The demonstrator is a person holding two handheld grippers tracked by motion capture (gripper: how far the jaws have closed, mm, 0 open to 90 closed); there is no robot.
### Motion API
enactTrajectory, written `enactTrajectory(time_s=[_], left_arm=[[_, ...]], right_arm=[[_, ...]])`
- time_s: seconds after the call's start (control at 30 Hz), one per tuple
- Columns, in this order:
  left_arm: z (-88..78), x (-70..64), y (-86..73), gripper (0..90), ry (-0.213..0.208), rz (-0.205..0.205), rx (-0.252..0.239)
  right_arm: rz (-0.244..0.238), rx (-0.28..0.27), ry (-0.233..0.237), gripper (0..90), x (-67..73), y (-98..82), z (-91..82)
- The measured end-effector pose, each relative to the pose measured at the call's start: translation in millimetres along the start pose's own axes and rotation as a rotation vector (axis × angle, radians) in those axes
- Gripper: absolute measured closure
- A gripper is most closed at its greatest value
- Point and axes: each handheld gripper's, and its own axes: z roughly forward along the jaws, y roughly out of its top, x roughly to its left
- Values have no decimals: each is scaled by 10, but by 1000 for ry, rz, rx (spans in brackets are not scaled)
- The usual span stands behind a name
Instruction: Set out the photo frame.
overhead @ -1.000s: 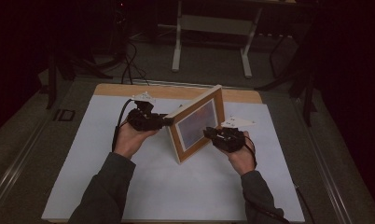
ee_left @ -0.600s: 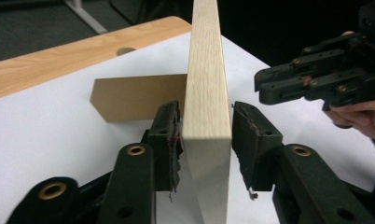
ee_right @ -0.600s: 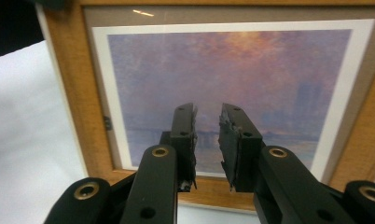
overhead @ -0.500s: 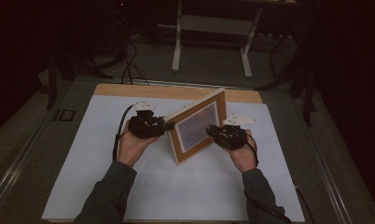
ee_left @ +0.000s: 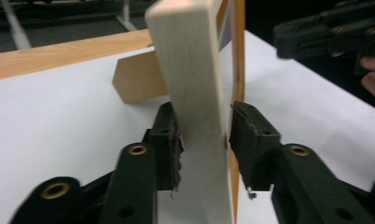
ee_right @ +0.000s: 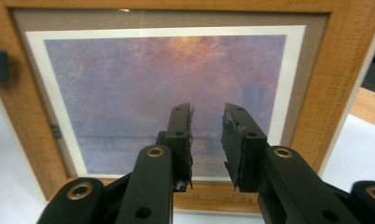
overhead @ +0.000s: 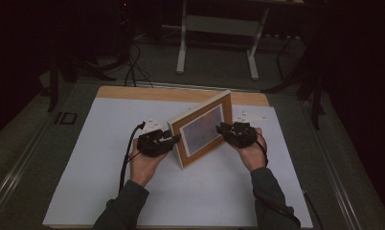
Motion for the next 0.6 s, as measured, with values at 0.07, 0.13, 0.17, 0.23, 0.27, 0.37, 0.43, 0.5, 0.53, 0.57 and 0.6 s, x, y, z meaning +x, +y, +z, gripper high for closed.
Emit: enactTrajectory(time_s=[0.07, 0.13, 0.17, 0.23, 0.27, 0.37, 0.43, 0.5, 0.53, 0.57, 0.6], left_arm=[[-6, 47, 0, 696, -43, -31, 1], [-9, 86, 9, 707, -72, -42, 10], [-11, 99, 13, 708, -83, -44, 14], [-15, 140, 22, 713, -109, -50, 24], [-18, 156, 25, 715, -120, -53, 28], [-32, 228, 53, 718, -168, -44, 54], [-45, 287, 61, 721, -199, -44, 68], [-59, 338, 67, 722, -220, -36, 77], [-65, 357, 69, 723, -229, -32, 80], [-72, 373, 72, 723, -235, -30, 85], [-72, 373, 72, 723, -235, -30, 85]], right_arm=[[4, 0, -9, 694, -18, 2, 2], [9, 1, -16, 679, -41, 2, 2], [8, 2, -21, 669, -52, 0, 2], [14, 3, -27, 652, -75, -2, -4], [14, 4, -30, 646, -92, -3, -8], [21, 0, -35, 638, -132, -6, -25], [26, 1, -43, 629, -153, -9, -33], [29, -2, -52, 621, -181, -11, -38], [32, -2, -56, 616, -195, -12, -39], [36, -1, -60, 610, -209, -11, -39], [36, -1, -60, 610, -209, -11, -39]])
